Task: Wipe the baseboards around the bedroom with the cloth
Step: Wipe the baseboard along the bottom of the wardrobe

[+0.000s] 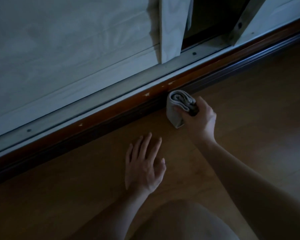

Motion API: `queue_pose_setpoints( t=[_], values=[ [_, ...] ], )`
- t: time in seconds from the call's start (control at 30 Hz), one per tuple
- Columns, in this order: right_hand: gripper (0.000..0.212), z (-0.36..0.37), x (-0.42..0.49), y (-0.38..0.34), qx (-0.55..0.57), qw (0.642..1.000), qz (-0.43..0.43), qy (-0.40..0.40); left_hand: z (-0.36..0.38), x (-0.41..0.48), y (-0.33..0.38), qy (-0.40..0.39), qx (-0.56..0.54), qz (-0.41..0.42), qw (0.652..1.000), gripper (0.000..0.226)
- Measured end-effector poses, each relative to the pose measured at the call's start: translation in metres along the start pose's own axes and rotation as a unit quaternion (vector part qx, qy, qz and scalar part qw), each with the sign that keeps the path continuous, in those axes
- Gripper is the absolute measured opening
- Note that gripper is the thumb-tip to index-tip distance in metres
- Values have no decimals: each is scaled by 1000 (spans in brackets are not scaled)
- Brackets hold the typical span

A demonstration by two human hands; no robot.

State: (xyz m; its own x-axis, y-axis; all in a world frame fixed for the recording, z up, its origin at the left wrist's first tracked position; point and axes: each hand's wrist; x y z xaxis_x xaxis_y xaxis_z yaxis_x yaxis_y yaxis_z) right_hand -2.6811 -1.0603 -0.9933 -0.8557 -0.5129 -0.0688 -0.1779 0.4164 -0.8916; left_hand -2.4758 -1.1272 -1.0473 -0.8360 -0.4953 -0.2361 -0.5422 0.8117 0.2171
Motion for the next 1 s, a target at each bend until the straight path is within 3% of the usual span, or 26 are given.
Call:
queue_pose_setpoints(
  t=[0.1, 0.23, 0.6, 0.77, 0.9, 1.0],
  values=[
    [19, -2, 10, 4, 2, 999, -34, -10, 0, 2, 4, 4, 16, 2, 1000, 59],
    [25, -18, 27, 13, -7, 1000, -9, -27, -1, 1, 3, -10, 37, -4, 999, 60],
    [36, -45, 42, 4, -111, 986, -61, -105, -5, 1, 8, -20, 42, -20, 999, 66],
    [33, -48, 50, 8, -102, 990, -17, -100, -3, 0, 8, -8, 34, -21, 999, 67],
    [31, -56, 53, 21, -57, 996, 50, -52, -2, 1, 7, -2, 36, -18, 999, 67],
    [32, -47, 49, 23, -59, 996, 46, -48, 0, 1, 7, -3, 35, -19, 999, 67]
  ],
)
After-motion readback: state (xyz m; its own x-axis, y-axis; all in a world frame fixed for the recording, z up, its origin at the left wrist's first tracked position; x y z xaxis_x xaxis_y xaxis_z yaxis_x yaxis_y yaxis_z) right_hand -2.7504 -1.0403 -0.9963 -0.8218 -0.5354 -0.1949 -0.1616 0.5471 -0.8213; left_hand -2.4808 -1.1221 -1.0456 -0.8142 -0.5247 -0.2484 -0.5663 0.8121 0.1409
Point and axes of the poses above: each hand's wrist, its own x-axis towards the middle knuckle, its own z-axis out of the palm, y = z × x, and after that the axes turned 7 degrees about -y, right-handed
